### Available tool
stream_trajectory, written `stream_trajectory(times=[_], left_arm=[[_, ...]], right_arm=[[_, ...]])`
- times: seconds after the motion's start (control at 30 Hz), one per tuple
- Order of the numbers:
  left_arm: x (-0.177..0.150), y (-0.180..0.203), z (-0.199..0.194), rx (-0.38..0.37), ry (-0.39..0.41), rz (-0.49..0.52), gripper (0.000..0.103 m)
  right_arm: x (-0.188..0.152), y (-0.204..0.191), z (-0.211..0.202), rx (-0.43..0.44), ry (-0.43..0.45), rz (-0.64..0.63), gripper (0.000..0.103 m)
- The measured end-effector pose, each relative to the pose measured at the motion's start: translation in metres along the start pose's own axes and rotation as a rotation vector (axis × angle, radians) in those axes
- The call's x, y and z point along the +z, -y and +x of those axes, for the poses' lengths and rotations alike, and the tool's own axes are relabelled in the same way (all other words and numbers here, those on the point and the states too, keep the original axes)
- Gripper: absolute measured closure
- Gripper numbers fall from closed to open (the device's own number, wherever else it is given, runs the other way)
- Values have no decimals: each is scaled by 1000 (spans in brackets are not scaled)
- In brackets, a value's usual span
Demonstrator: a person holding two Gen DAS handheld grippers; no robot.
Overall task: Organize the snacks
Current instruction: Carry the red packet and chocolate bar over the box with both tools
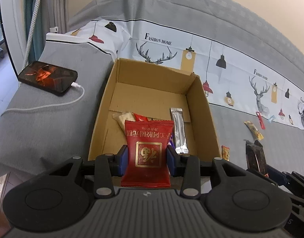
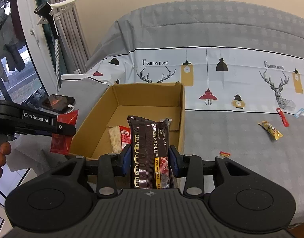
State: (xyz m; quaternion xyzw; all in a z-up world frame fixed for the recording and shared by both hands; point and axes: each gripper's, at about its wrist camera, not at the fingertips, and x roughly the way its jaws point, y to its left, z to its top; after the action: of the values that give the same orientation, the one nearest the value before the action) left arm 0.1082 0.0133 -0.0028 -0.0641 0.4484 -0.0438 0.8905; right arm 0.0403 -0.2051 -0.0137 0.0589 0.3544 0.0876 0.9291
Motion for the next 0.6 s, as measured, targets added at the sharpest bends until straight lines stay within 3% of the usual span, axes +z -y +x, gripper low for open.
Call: stream_trajectory(times=[0.6], left_arm=[[43, -6, 77, 46, -59, 1, 59]], right_arm=[[32, 6, 91, 9, -45, 24, 62]])
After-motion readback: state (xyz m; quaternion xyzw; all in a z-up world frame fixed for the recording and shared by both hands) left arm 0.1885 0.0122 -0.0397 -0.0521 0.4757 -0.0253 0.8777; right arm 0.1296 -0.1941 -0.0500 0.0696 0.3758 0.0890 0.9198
